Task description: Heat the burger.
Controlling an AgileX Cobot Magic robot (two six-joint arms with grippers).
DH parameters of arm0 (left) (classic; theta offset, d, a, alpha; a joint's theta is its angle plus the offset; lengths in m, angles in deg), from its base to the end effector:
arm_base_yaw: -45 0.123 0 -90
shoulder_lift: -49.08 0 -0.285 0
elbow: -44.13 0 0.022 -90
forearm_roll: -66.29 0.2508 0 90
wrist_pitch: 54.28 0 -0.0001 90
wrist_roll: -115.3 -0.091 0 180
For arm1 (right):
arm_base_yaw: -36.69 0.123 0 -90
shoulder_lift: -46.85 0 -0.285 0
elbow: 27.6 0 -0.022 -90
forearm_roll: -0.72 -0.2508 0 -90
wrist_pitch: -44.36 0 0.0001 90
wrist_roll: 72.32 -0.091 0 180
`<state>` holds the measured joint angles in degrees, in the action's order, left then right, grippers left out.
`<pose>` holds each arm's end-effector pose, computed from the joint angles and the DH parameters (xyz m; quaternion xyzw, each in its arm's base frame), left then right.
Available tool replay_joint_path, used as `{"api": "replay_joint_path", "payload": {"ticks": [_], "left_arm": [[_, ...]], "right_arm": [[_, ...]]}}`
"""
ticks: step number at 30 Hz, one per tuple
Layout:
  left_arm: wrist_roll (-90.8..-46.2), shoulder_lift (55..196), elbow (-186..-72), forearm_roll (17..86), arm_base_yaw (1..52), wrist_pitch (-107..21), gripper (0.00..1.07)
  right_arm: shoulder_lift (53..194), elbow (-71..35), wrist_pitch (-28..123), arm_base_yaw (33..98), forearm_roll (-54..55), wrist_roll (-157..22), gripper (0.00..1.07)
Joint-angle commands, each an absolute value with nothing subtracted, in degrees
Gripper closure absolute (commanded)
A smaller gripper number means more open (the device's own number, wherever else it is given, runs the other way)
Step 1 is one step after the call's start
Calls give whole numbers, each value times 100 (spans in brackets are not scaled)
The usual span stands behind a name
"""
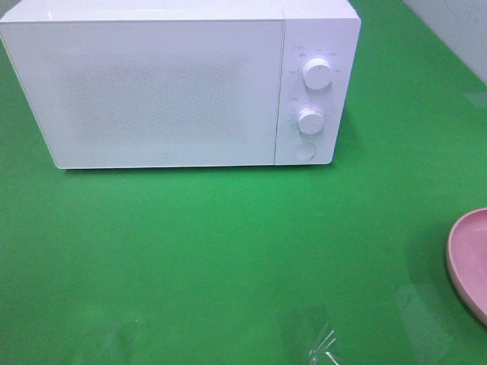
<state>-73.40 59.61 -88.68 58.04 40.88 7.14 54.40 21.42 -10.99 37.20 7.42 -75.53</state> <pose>-0.0017 -0.0114 0.2839 0.0983 0.8544 -0.0517 0.5076 -0.0012 -0.0088 0.2833 0.0189 0.8270 -0.0403 0.5604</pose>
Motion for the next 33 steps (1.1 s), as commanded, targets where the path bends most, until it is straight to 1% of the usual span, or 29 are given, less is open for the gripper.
{"api": "replay_joint_path", "payload": {"ticks": [1,11,13,14,15,17,33], "left_arm": [[-7340,5858,-8856,5810,4093,737,30],[-7340,5824,-8856,5799,4116,737,30],[-7340,5721,-8856,5822,4214,737,30],[-7340,5497,-8856,5822,4420,737,30],[-7340,5497,-8856,5822,4420,737,30],[-7340,5526,-8873,5770,4724,737,30],[-7340,5520,-8873,5816,4752,743,30]], "right_arm": [[5286,2154,-1059,3691,748,-7524,33],[5286,2154,-1059,3691,748,-7524,33],[5286,2154,-1059,3691,748,-7524,33],[5286,2154,-1059,3691,748,-7524,33],[5286,2154,-1059,3691,748,-7524,33],[5286,2154,-1059,3691,748,-7524,33],[5286,2154,-1059,3691,736,-7519,33]]}}
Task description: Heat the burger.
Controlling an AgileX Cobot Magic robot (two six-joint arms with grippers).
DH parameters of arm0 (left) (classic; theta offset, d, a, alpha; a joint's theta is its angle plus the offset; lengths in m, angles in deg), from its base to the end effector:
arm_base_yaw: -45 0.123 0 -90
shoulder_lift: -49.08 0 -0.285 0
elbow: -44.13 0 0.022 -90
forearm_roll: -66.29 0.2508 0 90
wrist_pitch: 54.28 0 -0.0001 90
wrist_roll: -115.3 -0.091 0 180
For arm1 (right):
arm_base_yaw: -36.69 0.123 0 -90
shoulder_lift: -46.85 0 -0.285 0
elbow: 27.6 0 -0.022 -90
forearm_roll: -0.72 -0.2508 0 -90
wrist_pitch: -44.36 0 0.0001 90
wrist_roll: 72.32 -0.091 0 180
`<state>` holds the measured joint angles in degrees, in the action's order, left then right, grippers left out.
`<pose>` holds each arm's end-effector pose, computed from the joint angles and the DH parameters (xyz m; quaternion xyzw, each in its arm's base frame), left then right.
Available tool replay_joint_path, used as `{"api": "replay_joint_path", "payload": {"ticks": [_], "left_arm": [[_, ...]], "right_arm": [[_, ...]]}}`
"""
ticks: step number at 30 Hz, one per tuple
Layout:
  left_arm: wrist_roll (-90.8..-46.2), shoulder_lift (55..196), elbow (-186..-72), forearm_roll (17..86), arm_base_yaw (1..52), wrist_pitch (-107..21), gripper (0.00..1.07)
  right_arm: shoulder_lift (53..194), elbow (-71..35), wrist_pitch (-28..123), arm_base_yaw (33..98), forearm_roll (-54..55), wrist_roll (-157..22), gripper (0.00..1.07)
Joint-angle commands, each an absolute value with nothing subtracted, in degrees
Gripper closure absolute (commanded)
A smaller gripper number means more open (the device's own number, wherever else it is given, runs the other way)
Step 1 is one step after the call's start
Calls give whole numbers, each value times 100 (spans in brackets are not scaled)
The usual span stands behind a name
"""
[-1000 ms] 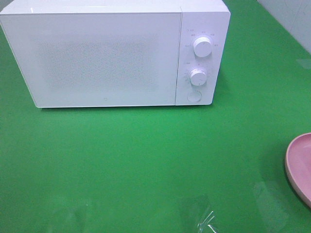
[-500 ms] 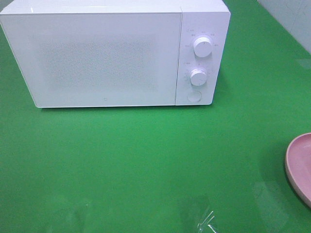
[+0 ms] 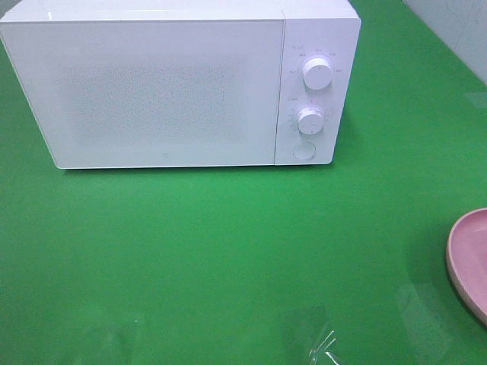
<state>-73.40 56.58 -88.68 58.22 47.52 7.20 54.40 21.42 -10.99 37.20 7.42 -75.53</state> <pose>-0.0089 -0.0116 0.2835 0.0498 0.8453 -0.0184 0.5317 -0.0012 -0.0088 0.2833 0.0189 0.8270 -0.0403 0.5604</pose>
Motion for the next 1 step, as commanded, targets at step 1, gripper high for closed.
{"api": "replay_joint_path", "payload": {"ticks": [1], "left_arm": [[-7340,5520,-8873,5816,4752,743,30]], "right_arm": [[5286,2154,-1059,3691,736,-7519,33]]}}
